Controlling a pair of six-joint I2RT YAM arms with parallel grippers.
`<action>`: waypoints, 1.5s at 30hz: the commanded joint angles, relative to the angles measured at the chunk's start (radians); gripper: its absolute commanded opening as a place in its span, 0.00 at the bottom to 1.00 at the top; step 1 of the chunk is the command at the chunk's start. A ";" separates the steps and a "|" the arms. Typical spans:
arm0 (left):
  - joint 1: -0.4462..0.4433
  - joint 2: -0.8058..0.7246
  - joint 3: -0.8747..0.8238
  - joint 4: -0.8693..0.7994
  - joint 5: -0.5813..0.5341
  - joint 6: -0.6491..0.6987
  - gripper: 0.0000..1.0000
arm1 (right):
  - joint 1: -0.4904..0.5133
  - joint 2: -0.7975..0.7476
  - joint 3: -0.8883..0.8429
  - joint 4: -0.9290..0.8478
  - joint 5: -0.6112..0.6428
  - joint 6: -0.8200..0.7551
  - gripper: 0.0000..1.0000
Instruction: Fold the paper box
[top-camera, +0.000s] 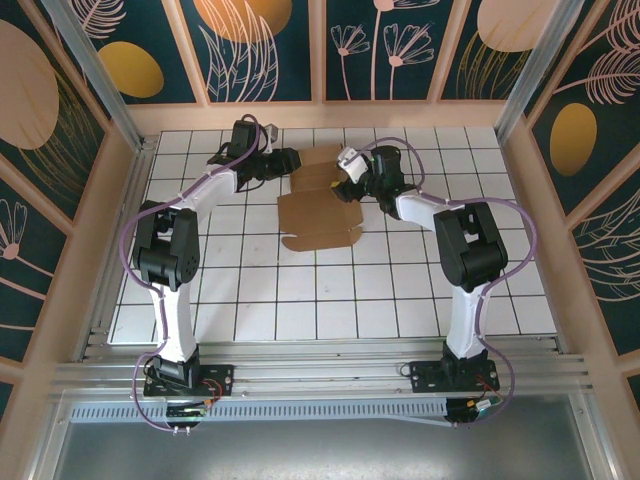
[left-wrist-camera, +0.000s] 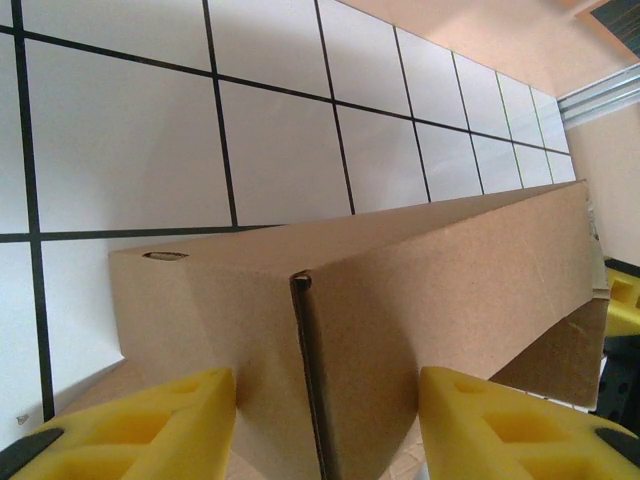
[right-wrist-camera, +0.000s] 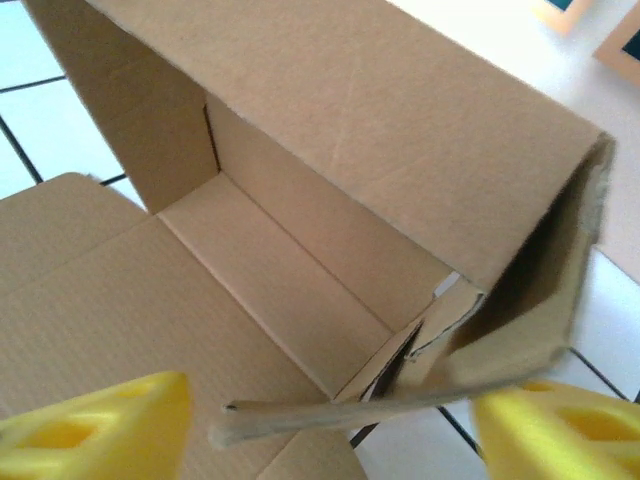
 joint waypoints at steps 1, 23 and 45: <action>-0.009 0.024 0.007 -0.091 -0.017 0.025 0.50 | 0.017 -0.065 0.000 -0.139 -0.059 -0.164 0.88; -0.008 0.019 0.005 -0.090 -0.014 0.025 0.50 | -0.090 0.043 0.168 -0.283 -0.161 -0.406 0.85; -0.008 0.025 0.009 -0.087 0.008 0.022 0.50 | -0.021 0.188 0.279 -0.086 -0.178 -0.169 0.53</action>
